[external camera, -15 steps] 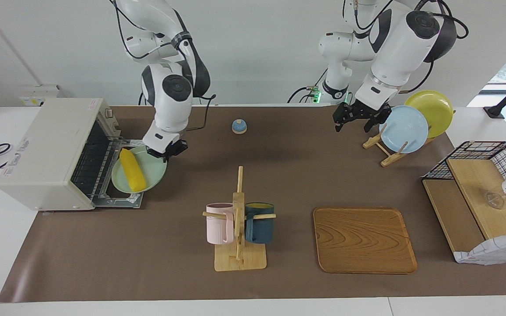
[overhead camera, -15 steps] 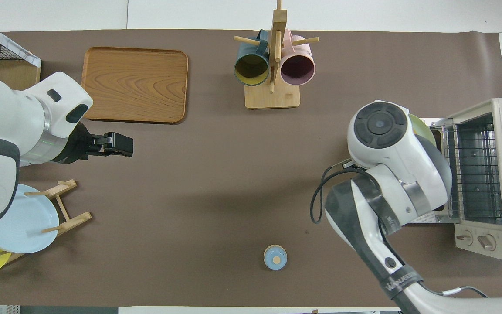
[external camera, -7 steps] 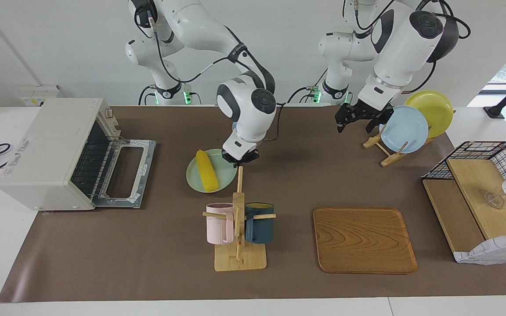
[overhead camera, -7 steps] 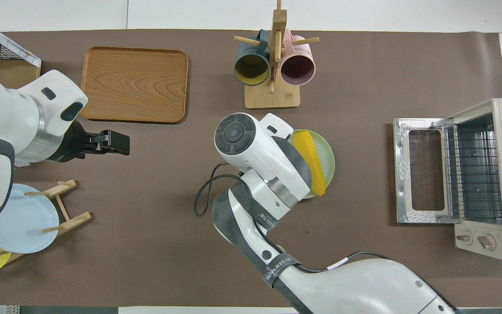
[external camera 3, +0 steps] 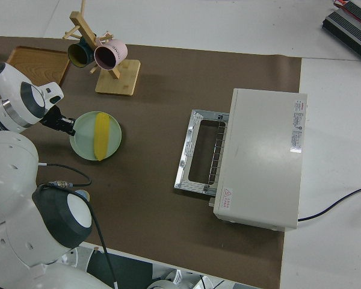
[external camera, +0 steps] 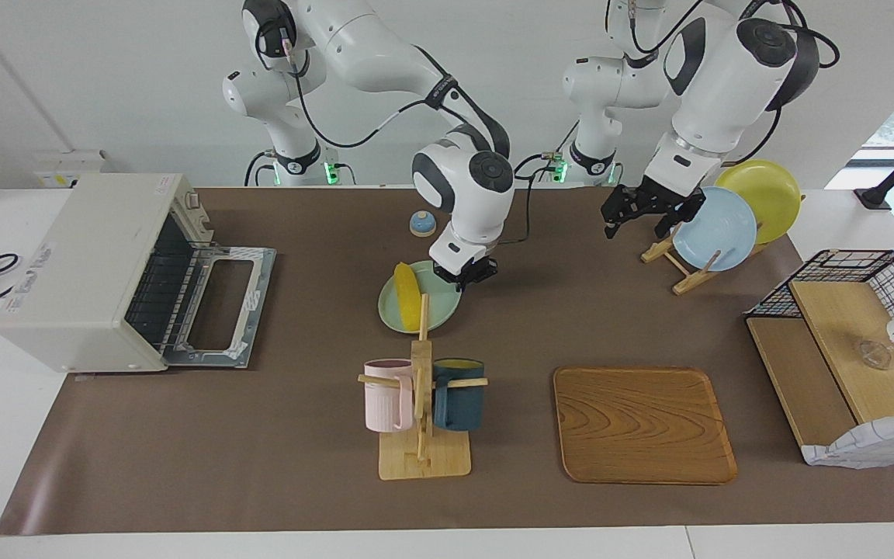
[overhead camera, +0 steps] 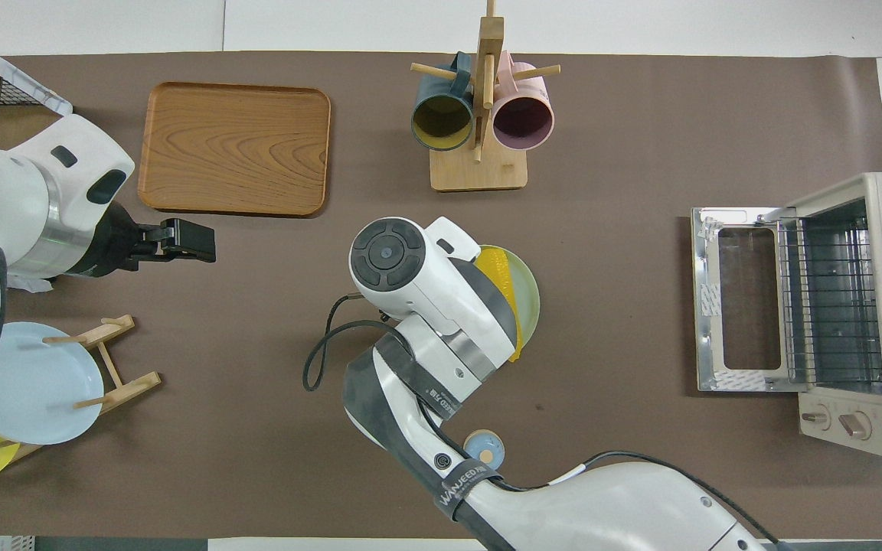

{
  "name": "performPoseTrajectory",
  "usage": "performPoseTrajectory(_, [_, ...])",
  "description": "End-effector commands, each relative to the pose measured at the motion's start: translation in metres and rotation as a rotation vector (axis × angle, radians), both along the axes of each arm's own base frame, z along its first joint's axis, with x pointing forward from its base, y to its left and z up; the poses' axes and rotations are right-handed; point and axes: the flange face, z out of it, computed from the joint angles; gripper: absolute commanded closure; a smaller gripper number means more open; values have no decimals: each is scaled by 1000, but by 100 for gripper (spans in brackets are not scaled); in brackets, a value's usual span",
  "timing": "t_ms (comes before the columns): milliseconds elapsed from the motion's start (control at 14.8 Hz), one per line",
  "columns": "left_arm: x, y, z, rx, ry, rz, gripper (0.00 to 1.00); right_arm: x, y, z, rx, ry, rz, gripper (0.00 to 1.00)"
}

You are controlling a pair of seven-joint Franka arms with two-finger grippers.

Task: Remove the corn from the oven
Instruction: 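Pull the plate with corn out and set it on the table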

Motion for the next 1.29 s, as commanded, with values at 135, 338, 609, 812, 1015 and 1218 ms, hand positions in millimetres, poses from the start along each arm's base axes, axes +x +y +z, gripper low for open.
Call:
performPoseTrajectory(135, [-1, 11, -2, -28, -10, 19, 0, 7, 6, 8, 42, -33, -9, 58])
performPoseTrajectory(338, [-2, 9, -2, -43, -8, 21, 0, 12, -13, 20, -56, -61, 80, 57])
performPoseTrajectory(609, [0, -12, -17, -57, 23, 2, 0, 14, -73, 52, -168, 30, 75, 64])
performPoseTrajectory(812, [-4, -49, -31, -55, 39, -13, 0, 29, -141, 36, -293, 58, 31, 89])
performPoseTrajectory(1015, [-13, -105, -51, -53, 46, -3, 0, 31, -197, 12, -315, 117, 13, 100])
performPoseTrajectory(1218, [-27, -161, -77, -44, 62, -38, 0, 32, -252, -15, -321, 122, 37, 100])
